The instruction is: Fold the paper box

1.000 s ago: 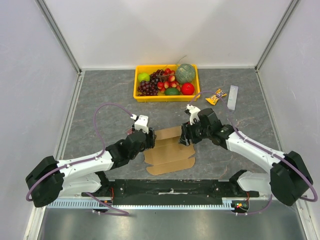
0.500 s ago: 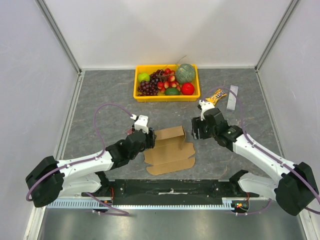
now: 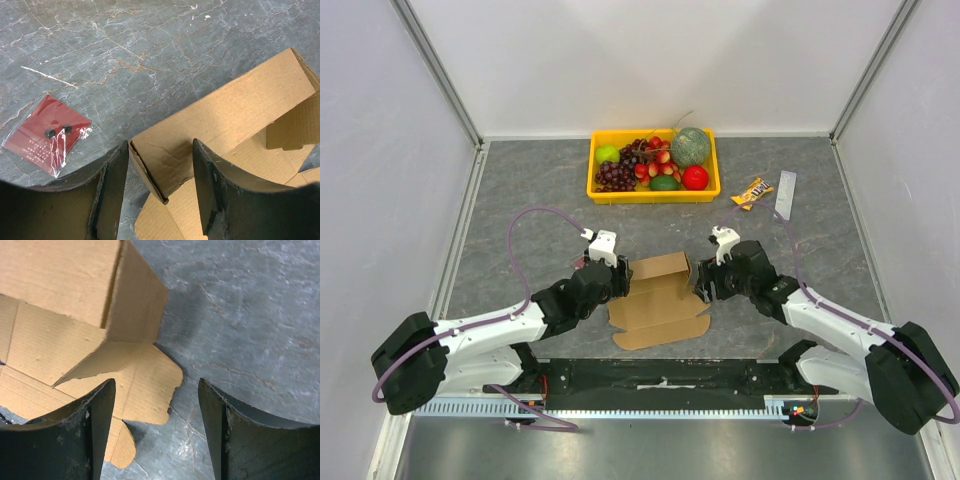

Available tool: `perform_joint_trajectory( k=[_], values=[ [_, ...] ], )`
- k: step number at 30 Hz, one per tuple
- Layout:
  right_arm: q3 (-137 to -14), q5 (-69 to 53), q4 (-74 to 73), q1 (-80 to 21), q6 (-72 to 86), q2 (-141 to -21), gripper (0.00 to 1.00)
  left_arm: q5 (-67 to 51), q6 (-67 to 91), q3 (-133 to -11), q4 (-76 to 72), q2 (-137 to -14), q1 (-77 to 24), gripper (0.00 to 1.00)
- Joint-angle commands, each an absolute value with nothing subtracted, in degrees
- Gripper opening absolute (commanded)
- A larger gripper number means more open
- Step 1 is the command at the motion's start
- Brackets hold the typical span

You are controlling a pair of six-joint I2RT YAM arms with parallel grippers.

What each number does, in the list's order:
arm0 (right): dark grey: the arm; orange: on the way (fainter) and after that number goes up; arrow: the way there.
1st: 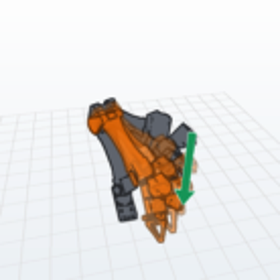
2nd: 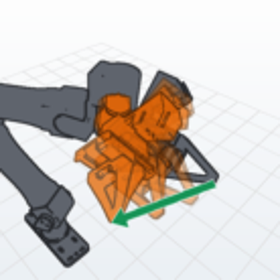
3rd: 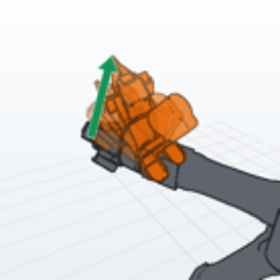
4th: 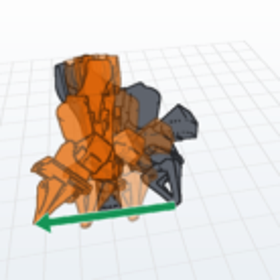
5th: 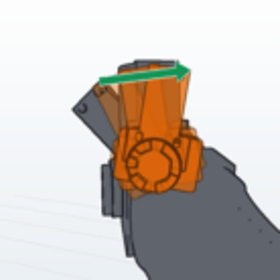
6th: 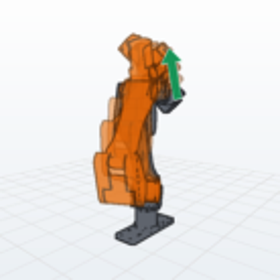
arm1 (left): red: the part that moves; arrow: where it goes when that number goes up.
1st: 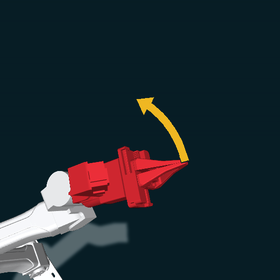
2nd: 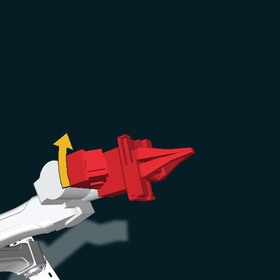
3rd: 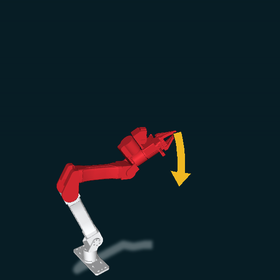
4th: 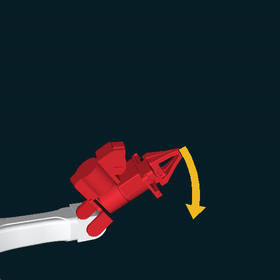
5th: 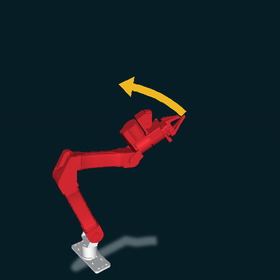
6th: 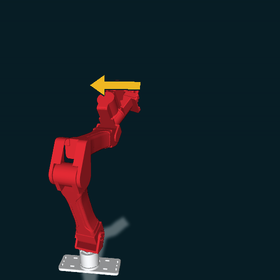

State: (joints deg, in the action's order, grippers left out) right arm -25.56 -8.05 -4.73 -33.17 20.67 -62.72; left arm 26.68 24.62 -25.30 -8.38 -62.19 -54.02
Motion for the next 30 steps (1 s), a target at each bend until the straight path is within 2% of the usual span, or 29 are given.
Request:
perform_joint_trajectory(
  k=[1,13,30],
  values=[
    [-22.5,-12.7,9.7,-33.1,16.9,-62.8,0.74,26.5,24.9,-25.8,-9.5,-61.8,-54.2,0.59],
    [-21.3,-17.9,23.2,-33.2,14.2,-70.0,0.73,26.2,24.9,-25.7,-9.5,-61.7,-54.1,0.59],
    [-21.4,-20.9,32.3,-33.2,12.0,-76.0,0.70,24.2,24.9,-27.0,-8.1,-58.7,-54.1,0.61]
  ],
)
